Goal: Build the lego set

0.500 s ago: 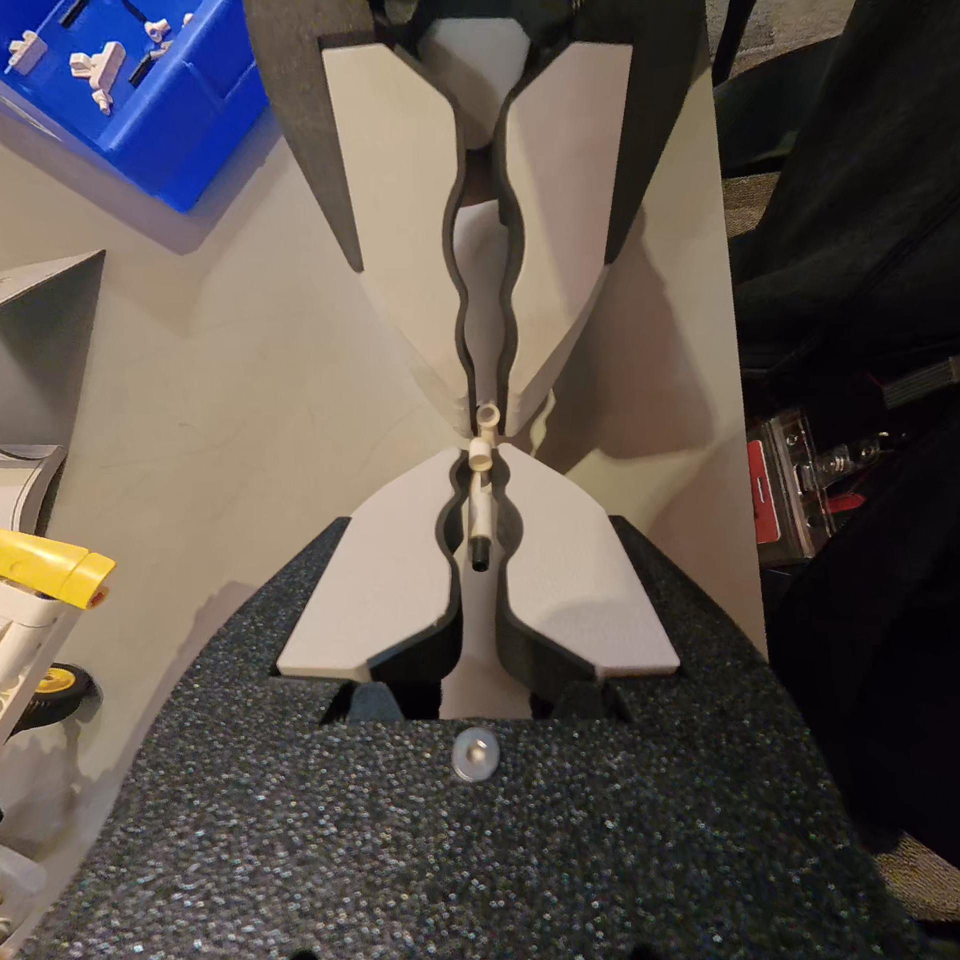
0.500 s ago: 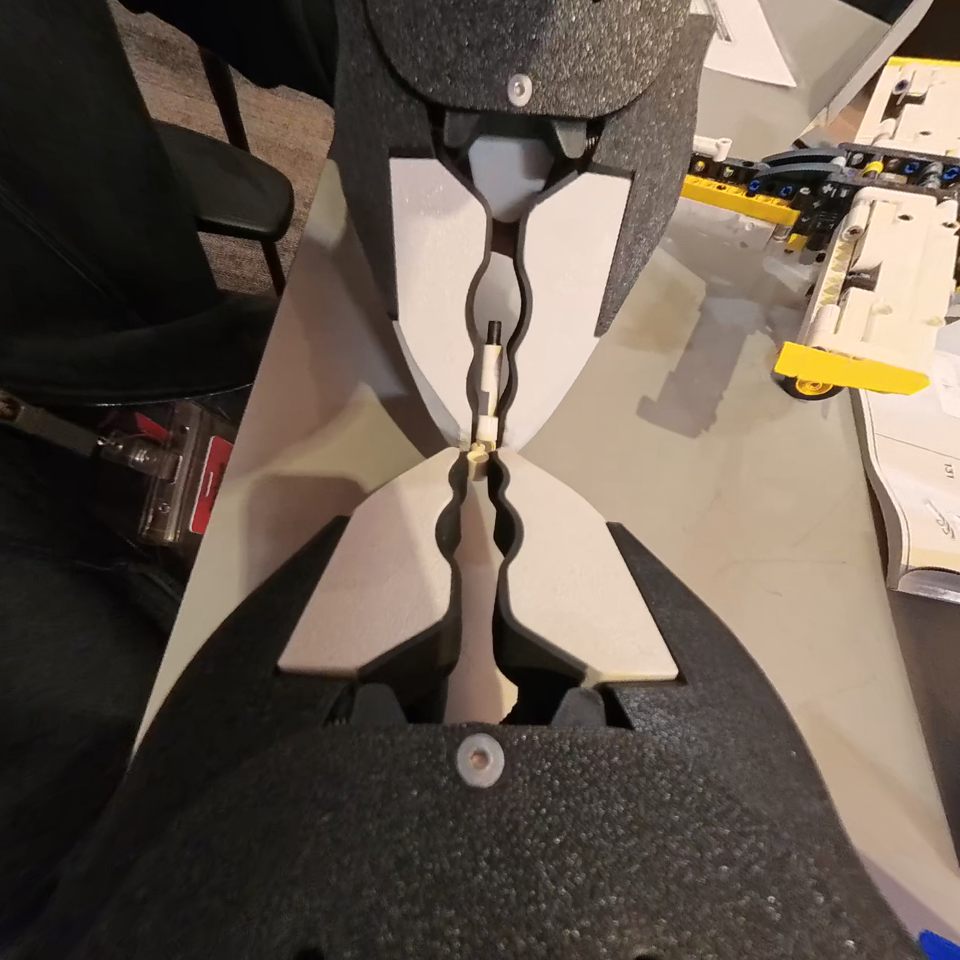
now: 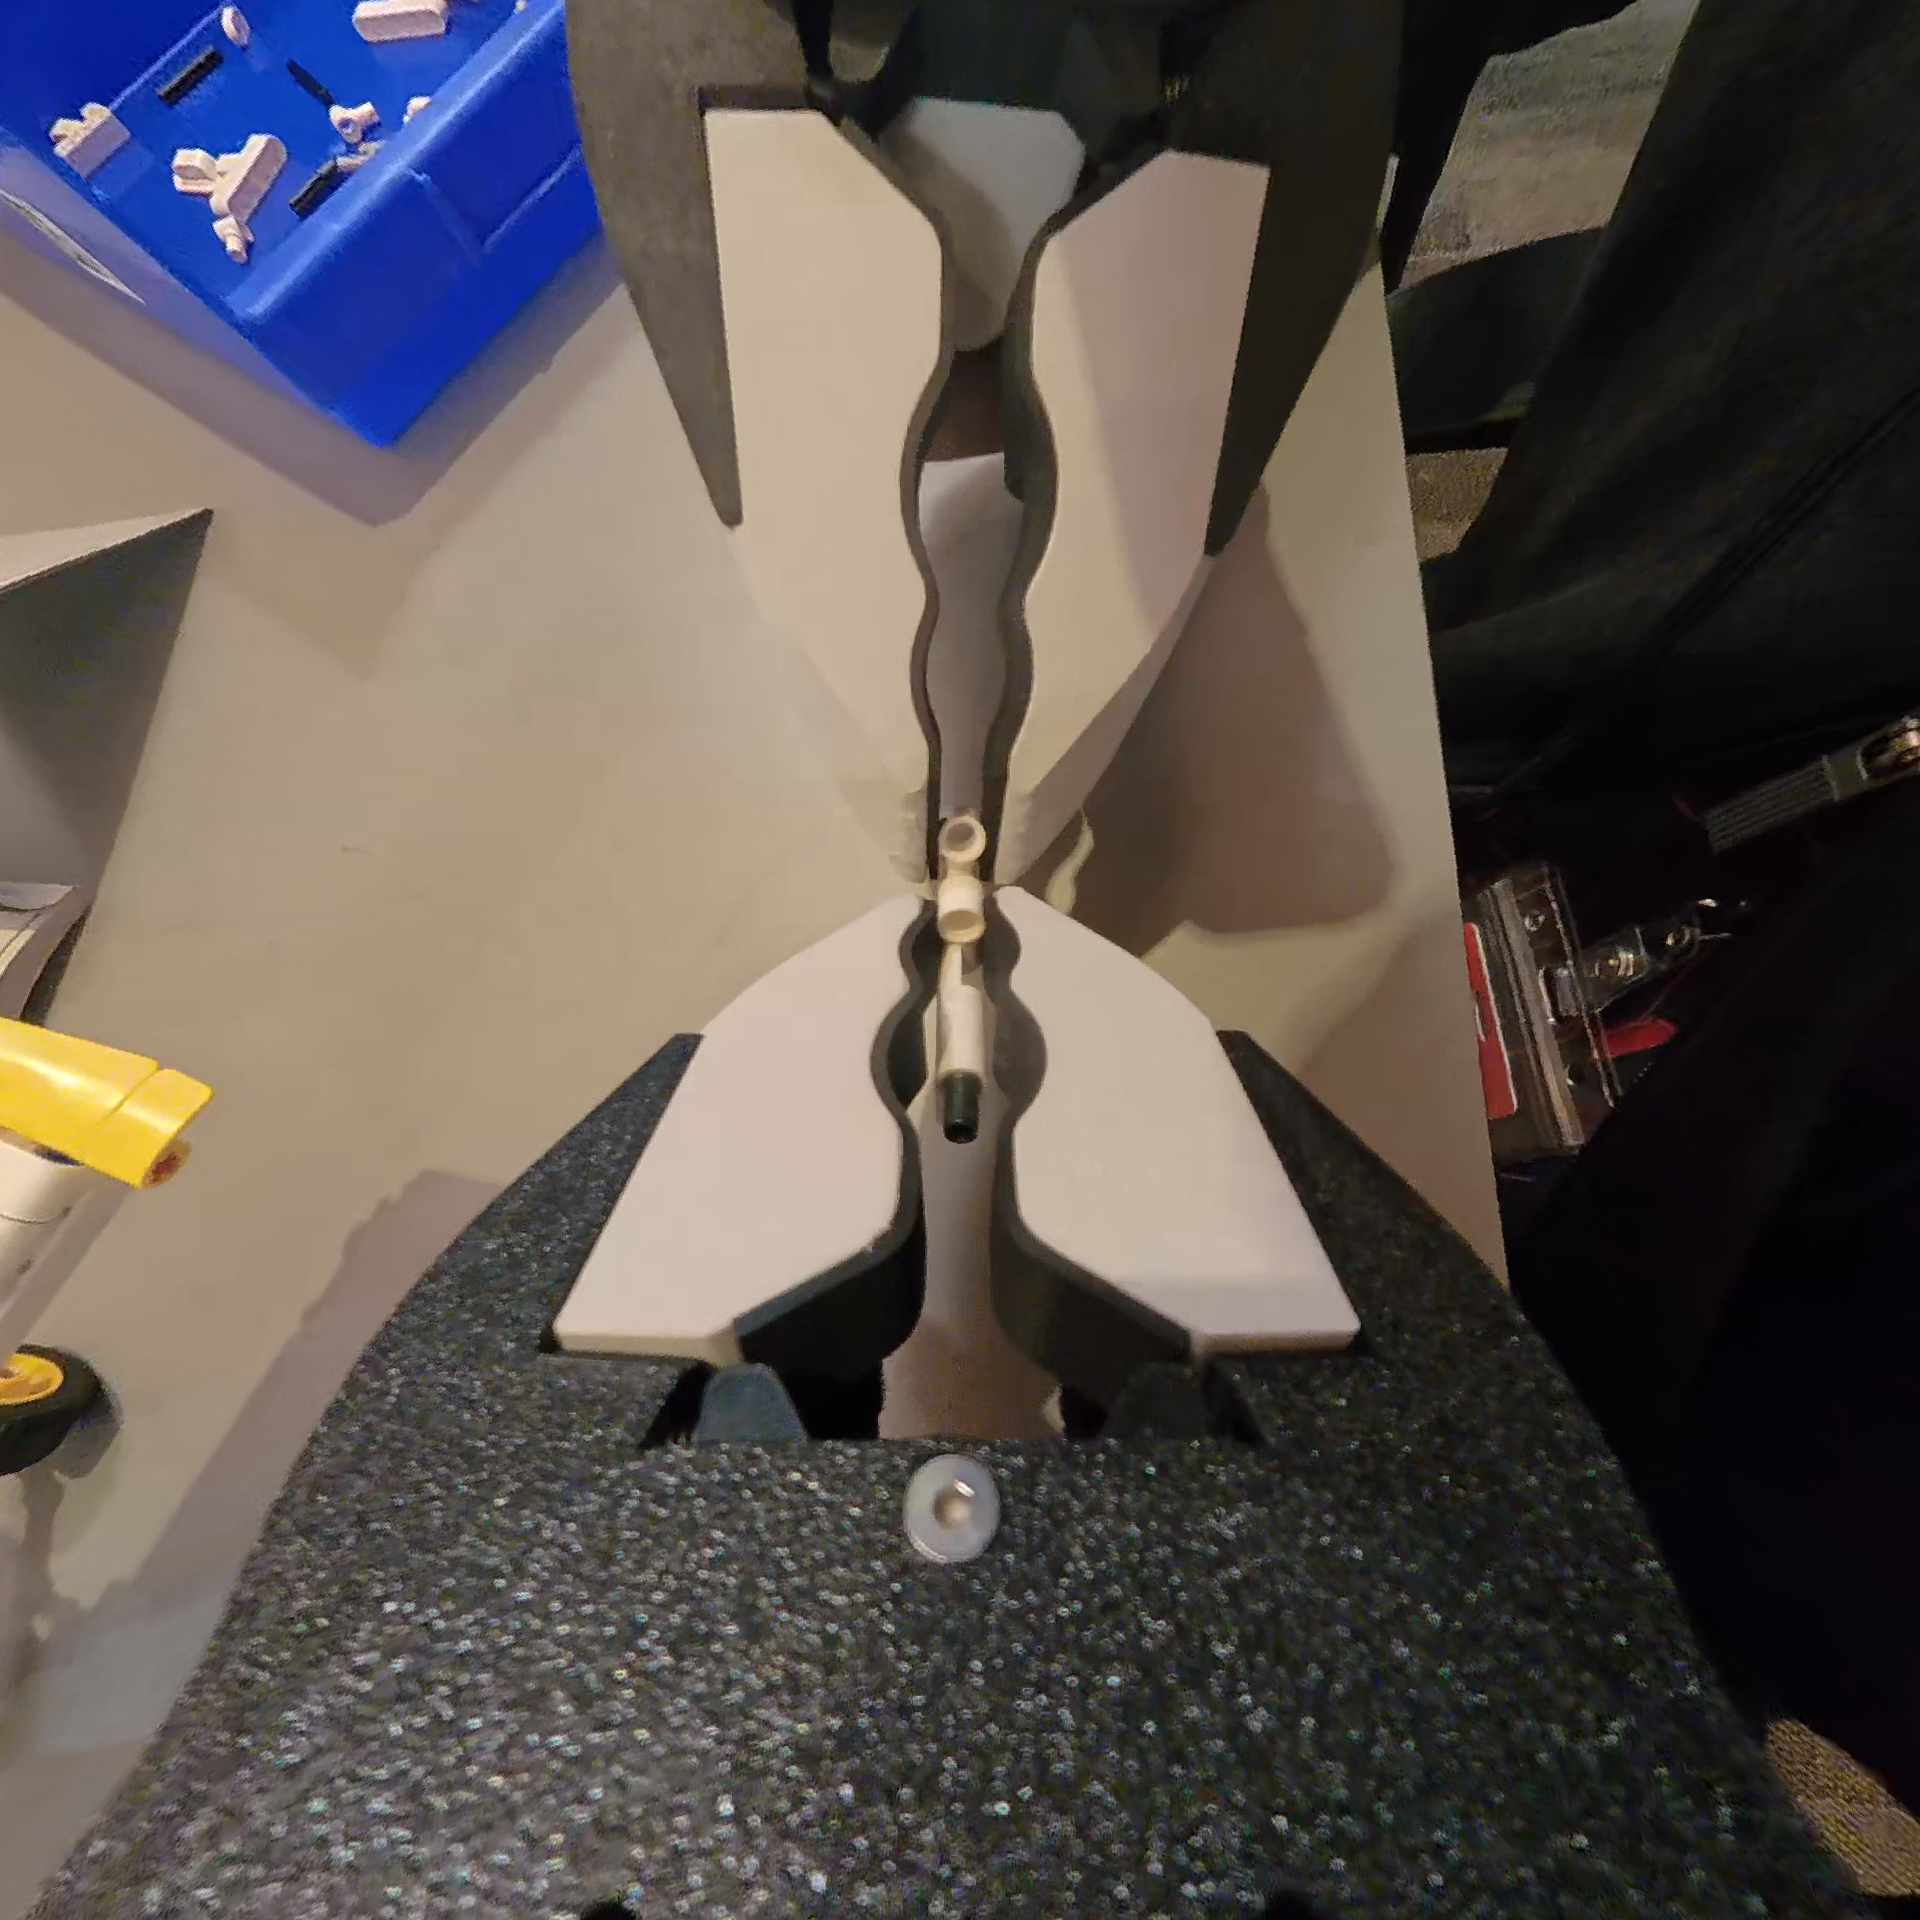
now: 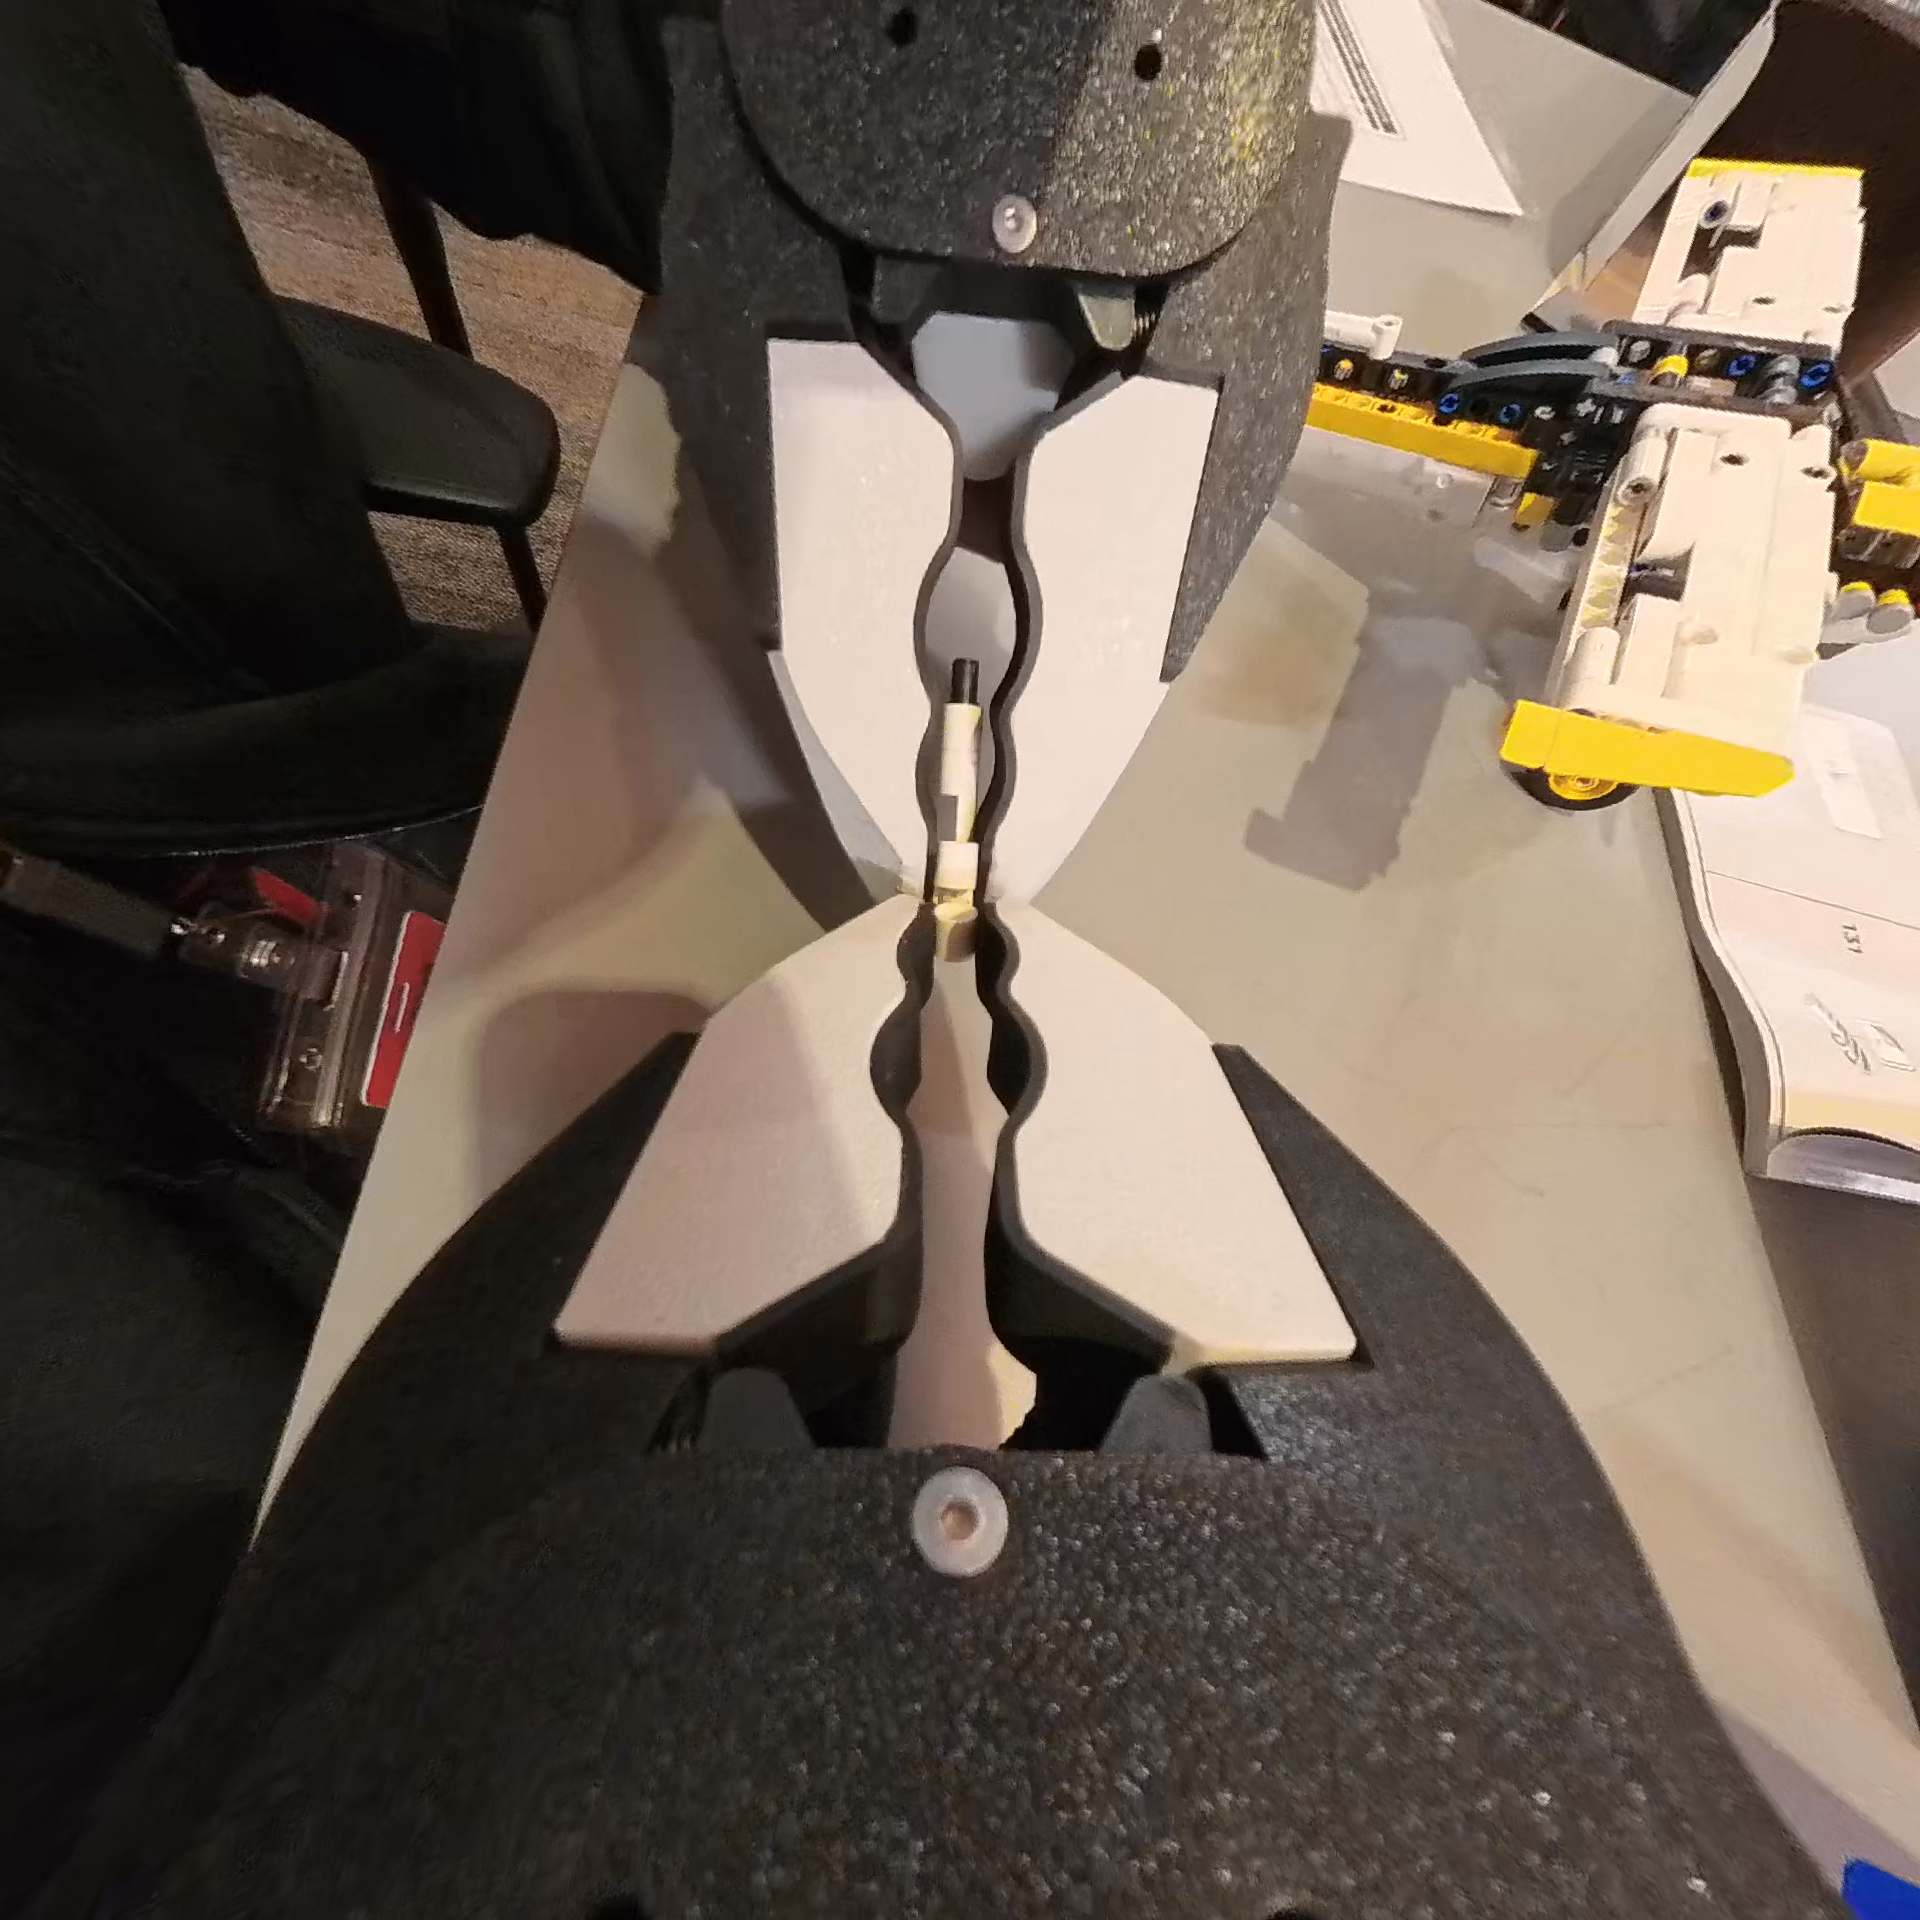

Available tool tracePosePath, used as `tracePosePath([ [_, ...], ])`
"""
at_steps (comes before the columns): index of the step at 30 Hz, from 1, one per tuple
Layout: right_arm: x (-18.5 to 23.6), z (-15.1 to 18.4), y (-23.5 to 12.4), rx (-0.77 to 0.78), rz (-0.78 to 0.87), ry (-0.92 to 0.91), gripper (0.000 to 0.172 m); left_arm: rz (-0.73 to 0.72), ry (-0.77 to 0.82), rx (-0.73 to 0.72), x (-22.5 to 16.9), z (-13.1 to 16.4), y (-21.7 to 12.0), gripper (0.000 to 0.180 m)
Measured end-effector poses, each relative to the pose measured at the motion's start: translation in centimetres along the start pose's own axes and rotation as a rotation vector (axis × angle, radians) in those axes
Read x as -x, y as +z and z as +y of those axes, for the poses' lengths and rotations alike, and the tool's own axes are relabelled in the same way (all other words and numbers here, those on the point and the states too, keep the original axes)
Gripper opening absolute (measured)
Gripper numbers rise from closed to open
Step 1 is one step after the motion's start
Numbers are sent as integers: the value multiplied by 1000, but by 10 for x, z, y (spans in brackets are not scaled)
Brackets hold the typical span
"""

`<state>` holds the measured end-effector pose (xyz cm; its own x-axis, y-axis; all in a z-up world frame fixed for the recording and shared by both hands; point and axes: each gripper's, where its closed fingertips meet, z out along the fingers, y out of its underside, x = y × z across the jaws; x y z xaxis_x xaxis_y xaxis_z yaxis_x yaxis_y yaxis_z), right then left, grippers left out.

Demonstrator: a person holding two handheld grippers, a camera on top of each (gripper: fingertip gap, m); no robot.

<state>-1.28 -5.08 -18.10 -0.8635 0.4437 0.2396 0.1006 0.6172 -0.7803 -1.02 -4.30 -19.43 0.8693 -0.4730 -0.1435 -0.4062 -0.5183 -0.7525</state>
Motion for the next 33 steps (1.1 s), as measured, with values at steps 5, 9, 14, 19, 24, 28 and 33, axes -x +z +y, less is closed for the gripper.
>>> tracePosePath([
  [5,1,-2,-1,-16,-31,57,7,0,16,-33,-1,-2,-1,7],
  [9,0,-2,0,-2,-12,93,7,-35,27,-45,1,-1,-2,7],
  [14,-5,-5,0,-3,80,57,7,-87,60,-48,5,-2,-5,8],
  [19,-7,-5,0,48,217,-72,7,-172,145,-27,10,-2,-6,8],
  [24,-8,-7,-1,52,265,-65,7,-231,229,-47,11,-4,-9,8],
  [28,-7,-8,-1,54,261,-52,7,-259,281,-52,10,-5,-9,8],
  [33,-9,-6,0,106,316,-92,7,-311,350,-21,14,-4,-9,8],
])
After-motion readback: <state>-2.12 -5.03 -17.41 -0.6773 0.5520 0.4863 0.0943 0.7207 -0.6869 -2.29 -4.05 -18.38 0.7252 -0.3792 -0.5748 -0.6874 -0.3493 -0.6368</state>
